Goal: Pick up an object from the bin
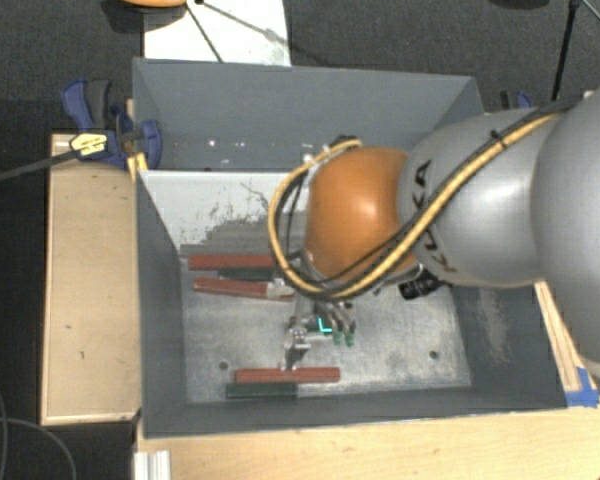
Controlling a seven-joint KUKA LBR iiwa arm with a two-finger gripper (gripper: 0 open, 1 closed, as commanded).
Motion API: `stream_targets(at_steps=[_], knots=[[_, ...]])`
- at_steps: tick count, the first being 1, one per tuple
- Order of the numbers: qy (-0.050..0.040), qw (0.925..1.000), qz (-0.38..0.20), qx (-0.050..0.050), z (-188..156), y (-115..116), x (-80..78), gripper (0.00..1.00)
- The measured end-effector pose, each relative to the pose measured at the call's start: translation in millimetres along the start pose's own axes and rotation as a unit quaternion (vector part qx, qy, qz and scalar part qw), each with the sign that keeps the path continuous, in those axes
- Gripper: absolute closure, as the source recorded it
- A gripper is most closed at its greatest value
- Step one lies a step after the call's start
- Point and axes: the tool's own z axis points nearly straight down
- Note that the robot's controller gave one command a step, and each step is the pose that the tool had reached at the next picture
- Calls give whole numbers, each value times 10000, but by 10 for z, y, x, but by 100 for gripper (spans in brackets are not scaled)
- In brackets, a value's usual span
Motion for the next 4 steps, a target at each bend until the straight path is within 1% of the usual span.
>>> stream_targets(at_steps=[1, 2, 3, 4], knots=[[-32, 10000, 22, -4, -29, -5, -20, 0], [-55, 9991, -421, -4, 88, -17, 64, 0], [-81, 9986, -526, -2, 702, -427, 141, 100], [-81, 9986, -520, -2, 702, -427, 141, 100]])
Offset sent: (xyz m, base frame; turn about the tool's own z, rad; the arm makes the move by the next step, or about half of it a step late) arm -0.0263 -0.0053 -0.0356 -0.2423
